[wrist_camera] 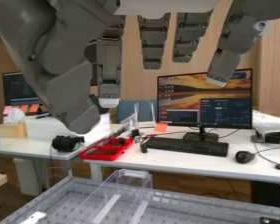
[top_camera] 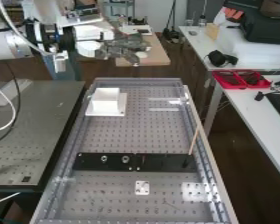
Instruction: Grab the smaller nut and place it in the white container
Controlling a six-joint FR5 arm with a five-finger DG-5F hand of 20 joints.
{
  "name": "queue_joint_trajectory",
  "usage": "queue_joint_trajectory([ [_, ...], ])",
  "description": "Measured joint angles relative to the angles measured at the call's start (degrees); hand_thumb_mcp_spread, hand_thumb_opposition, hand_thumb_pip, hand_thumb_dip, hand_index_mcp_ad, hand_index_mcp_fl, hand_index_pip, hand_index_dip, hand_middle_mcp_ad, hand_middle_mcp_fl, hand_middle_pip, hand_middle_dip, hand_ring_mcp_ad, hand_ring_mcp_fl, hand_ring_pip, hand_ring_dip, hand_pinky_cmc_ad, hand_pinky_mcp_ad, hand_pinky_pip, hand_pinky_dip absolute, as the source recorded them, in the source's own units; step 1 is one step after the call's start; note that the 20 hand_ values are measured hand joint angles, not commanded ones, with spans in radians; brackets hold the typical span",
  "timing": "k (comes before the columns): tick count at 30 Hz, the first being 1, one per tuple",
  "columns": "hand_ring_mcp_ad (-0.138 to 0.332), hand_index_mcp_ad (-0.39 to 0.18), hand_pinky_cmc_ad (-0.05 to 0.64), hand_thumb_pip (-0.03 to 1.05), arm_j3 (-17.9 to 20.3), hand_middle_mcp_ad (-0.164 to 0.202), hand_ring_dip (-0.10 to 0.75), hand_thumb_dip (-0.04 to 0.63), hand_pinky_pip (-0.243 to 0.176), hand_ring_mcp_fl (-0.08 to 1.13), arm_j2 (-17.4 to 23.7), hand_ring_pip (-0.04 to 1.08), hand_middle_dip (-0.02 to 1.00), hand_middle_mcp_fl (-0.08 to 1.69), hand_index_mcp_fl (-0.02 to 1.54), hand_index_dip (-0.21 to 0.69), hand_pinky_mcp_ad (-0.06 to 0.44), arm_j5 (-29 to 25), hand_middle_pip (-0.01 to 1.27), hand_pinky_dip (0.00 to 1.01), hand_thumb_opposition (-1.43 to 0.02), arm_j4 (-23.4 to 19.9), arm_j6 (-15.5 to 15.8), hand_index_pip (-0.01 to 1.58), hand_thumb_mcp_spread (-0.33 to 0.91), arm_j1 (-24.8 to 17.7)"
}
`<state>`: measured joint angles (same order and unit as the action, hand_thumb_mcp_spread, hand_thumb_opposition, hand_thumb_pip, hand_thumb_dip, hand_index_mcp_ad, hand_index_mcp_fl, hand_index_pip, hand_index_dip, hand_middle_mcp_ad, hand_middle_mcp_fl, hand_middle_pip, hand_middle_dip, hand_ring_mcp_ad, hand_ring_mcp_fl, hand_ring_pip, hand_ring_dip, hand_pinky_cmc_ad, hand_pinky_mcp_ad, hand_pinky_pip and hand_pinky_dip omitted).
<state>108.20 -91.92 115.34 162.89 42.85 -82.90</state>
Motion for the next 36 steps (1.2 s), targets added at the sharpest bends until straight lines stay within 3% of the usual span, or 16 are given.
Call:
queue_joint_trajectory([
  [4,0.119,-0.187,0.349,0.81,-4.3,0.075,0.110,0.227,-0.096,0.00,-0.5,0.08,0.25,0.05,0.05,-0.119,0.279,0.1,0.13,0.65,-0.82,3.7,0.0,1.14,0.27,2.9],
  [6,0.126,-0.176,0.349,0.75,-7.4,0.075,0.110,0.223,-0.106,0.00,-1.3,0.08,0.25,0.05,0.07,-0.117,0.279,-0.2,0.13,0.68,-0.81,6.0,0.0,0.96,0.25,4.8],
  [9,0.129,-0.182,0.353,0.73,-11.4,0.070,0.108,0.222,-0.105,0.00,-2.9,0.08,0.25,0.06,0.13,-0.108,0.279,-1.2,0.13,0.68,-0.79,8.4,0.2,0.68,0.24,7.6],
  [14,0.124,-0.154,0.367,0.73,-17.9,0.075,0.112,0.204,-0.105,0.00,-7.1,0.08,0.26,0.06,0.21,-0.026,0.297,-4.5,0.13,0.69,-0.79,10.8,-0.5,0.43,0.23,12.3],
  [17,0.148,-0.138,0.379,0.71,-20.1,0.075,0.112,0.204,-0.105,0.00,-9.1,0.08,0.26,0.06,0.24,0.005,0.297,-6.7,0.14,0.69,-0.77,11.1,-1.4,0.32,0.22,13.8],
  [36,0.147,-0.138,0.398,0.69,-21.1,0.075,0.112,0.188,-0.105,0.00,-10.0,0.08,0.27,0.06,0.27,0.087,0.295,-12.6,0.13,0.69,-0.76,10.9,-3.0,0.14,0.22,13.4],
])
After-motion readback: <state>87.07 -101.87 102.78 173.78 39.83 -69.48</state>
